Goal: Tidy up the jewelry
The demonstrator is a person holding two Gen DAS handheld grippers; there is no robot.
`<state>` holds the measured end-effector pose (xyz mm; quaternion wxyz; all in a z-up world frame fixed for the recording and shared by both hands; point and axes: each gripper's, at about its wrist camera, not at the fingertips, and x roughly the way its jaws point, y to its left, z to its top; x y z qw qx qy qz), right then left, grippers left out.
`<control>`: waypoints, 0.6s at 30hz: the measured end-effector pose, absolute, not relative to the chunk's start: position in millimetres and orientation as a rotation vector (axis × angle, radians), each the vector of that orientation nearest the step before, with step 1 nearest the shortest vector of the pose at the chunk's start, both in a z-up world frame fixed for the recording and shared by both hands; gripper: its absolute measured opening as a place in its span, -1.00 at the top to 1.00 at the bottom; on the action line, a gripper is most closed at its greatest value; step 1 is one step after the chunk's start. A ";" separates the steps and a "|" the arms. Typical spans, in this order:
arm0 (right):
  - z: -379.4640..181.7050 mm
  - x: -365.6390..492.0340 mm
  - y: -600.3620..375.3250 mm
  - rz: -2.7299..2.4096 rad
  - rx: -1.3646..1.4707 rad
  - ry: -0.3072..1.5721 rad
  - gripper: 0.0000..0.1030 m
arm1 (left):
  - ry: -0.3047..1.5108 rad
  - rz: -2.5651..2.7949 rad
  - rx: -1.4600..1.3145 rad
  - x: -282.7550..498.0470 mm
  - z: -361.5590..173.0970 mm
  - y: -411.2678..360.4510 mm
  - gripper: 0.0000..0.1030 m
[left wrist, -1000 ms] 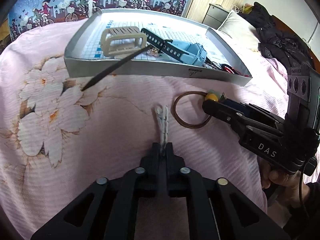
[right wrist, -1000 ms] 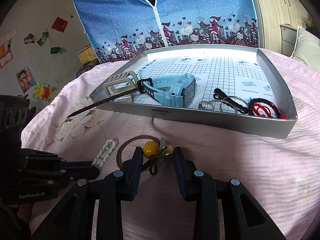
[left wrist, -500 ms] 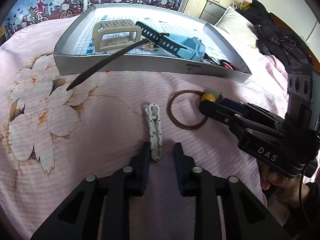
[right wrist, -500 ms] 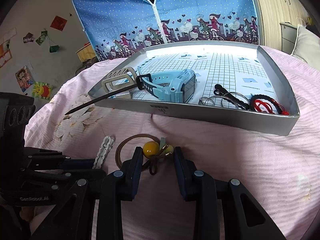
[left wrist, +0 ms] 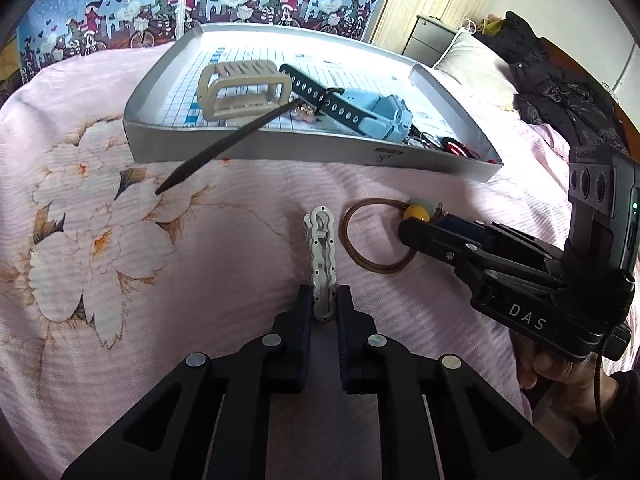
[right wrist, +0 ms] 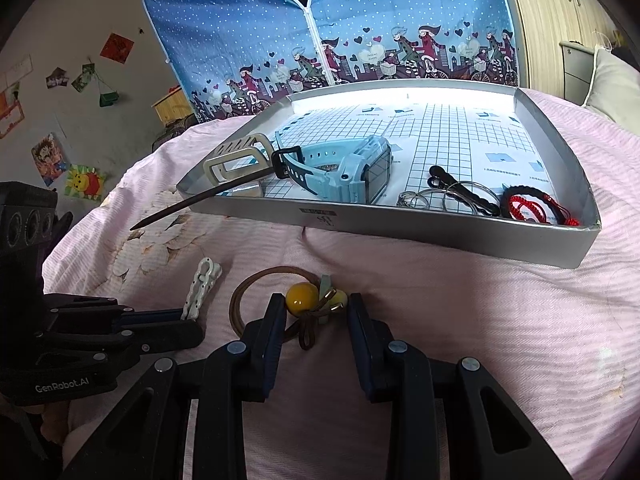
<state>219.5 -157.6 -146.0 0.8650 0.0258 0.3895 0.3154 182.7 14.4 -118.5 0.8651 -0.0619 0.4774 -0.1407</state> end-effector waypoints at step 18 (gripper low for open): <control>-92.5 206.5 -205.4 0.556 0.187 0.639 0.42 | 0.794 -0.349 -0.017 154.2 -78.4 -8.6 0.83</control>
